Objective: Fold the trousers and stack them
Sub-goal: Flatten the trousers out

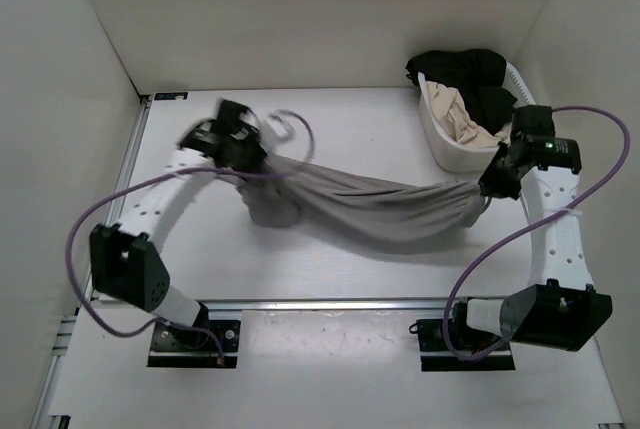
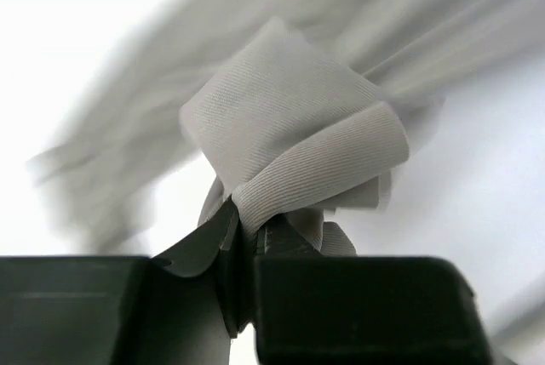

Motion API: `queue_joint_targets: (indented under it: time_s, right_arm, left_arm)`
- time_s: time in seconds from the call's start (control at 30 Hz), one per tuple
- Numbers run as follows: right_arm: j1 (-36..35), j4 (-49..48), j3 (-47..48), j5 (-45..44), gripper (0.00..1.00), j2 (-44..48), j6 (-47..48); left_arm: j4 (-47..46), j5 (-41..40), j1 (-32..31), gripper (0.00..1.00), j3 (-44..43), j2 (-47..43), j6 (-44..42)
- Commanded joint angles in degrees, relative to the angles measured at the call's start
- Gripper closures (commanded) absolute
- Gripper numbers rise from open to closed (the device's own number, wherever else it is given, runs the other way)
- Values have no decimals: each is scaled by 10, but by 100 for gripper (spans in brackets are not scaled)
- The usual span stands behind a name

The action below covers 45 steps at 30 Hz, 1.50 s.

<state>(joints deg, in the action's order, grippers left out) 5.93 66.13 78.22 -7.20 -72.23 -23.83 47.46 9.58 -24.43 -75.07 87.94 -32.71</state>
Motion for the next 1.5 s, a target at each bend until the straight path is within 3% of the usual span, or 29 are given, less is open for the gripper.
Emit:
queue_joint_targets:
  time_s: [0.0,0.2,0.37,0.43,0.47,0.53,0.7,0.8,0.9,1.03,1.07,1.1,1.13,1.2,1.23,1.3,1.33,1.47]
  right_arm:
    - [20,16,80,18,100,-12,39]
    - [20,30,97,44,100,-20,46]
    - [25,30,82,44,100,2,46]
    - [25,17,66,63,100,2,46]
    - [25,5,48,76,100,2,46]
    - [25,-7,31,106,100,2,40]
    - [25,-20,19,119,100,7,33]
    - [25,-20,25,134,100,2,44]
    - [25,-14,18,134,100,2,44]
    - [25,-14,3,114,100,7,44]
    - [25,-14,-3,114,100,12,44]
    - [25,-14,-12,114,100,12,44]
    - [25,-14,-18,114,100,12,44]
    - [25,-19,-31,119,100,12,44]
    - [25,-24,-43,125,100,12,44]
    - [25,-30,-56,132,100,12,38]
    - [25,-38,-61,137,100,12,31]
    - [25,-50,-86,143,100,12,31]
  left_arm:
    - [67,-26,152,85,-107,-75,-59]
    - [89,-70,285,85,-111,-90,-93]
    - [118,-18,353,85,-88,-102,-106]
    - [130,13,361,73,-61,-102,-134]
    - [147,23,370,58,-29,-102,-143]
    - [148,28,385,54,2,-90,-143]
    - [148,60,527,51,13,-46,-176]
    - [148,36,563,57,-19,-15,-190]
    - [152,9,577,83,-32,14,-170]
    - [122,-27,590,86,-46,53,-138]
    - [140,-6,590,82,-52,53,-143]
    - [185,72,584,54,-58,53,-179]
    - [205,117,570,36,-58,43,-205]
    - [200,168,535,14,-19,-23,-252]
    - [153,168,486,1,30,-48,-252]
    - [105,145,430,0,79,-95,-252]
    - [89,121,379,0,113,-95,-252]
    - [32,63,274,0,148,-66,-240]
